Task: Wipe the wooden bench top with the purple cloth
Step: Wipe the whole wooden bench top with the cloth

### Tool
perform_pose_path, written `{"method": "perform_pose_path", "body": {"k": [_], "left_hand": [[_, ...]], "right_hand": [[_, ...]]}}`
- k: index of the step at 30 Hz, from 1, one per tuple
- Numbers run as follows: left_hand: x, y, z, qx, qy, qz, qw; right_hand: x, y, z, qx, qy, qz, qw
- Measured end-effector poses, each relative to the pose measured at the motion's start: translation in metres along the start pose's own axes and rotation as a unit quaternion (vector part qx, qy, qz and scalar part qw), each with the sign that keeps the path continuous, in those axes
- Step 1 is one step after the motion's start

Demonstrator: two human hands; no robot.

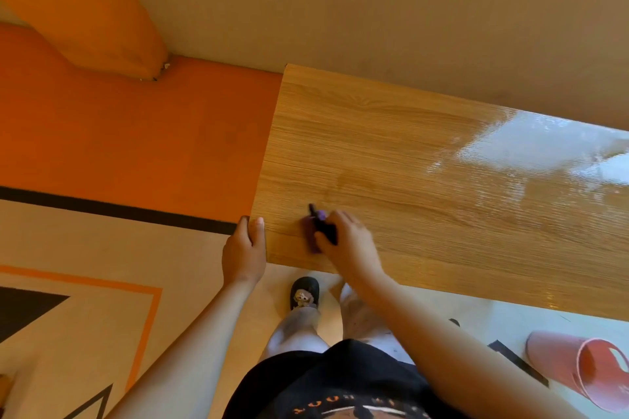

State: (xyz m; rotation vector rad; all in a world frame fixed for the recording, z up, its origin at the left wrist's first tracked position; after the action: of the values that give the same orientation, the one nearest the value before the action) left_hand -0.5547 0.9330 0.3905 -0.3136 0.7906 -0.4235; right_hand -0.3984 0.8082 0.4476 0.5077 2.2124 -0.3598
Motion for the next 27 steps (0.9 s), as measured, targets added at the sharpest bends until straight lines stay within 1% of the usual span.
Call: {"method": "perform_pose_path", "body": {"k": [1,3,5,8,11,13,15,17,18,21,23,25,27], "left_hand": [[0.0,0.0,0.0,0.0,0.003,-0.002,1.0],[0.0,0.001,0.0,-0.003,0.012,0.0,1.0],[0.0,0.002,0.001,-0.004,0.015,0.007,1.0],[0.001,0.0,0.001,-0.004,0.02,0.013,1.0],[0.001,0.0,0.001,-0.006,0.021,0.019,1.0],[0.001,0.0,0.001,-0.008,0.02,0.02,1.0],[0.001,-0.001,0.001,-0.008,0.023,0.021,0.999],[0.0,-0.001,0.002,-0.008,0.025,0.025,0.999],[0.0,-0.001,0.002,-0.007,0.026,0.027,0.999],[0.0,-0.003,0.005,-0.01,0.035,0.031,0.999],[-0.001,-0.004,0.006,-0.018,0.038,0.022,0.999],[-0.003,-0.004,0.005,-0.031,0.045,0.021,0.998],[-0.007,-0.005,0.006,-0.05,0.047,0.04,0.997]], "right_hand": [[0.009,0.007,-0.011,-0.027,-0.006,-0.021,0.999],[0.011,0.023,-0.018,-0.056,-0.019,-0.028,0.998],[-0.002,0.035,-0.005,-0.045,-0.019,-0.011,0.999],[-0.046,0.042,0.041,0.036,-0.041,0.049,0.997],[-0.095,0.032,0.097,0.138,-0.042,0.114,0.983],[-0.115,0.02,0.118,0.172,-0.048,0.133,0.975],[-0.117,0.012,0.121,0.18,-0.057,0.13,0.973],[-0.103,0.009,0.106,0.163,-0.06,0.114,0.978],[-0.09,0.009,0.092,0.141,-0.058,0.102,0.983],[-0.044,0.02,0.04,0.035,-0.04,0.047,0.997],[-0.022,0.034,0.013,-0.025,-0.027,0.008,0.999],[-0.019,0.05,0.006,-0.044,-0.024,-0.008,0.999],[-0.032,0.064,0.018,-0.031,-0.017,0.002,0.999]]}}
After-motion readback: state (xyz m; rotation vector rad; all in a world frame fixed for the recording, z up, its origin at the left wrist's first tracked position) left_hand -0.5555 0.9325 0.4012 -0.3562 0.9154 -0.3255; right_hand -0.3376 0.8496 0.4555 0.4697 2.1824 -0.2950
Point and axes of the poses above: each hand's wrist, its own y-axis towards the middle knuckle, its own x-axis out of the palm, z = x × y, the point moved 5 cm from there along y, towards the middle knuckle, and after that the axes turned 14 degrees about -x, right-handed, at the moved point
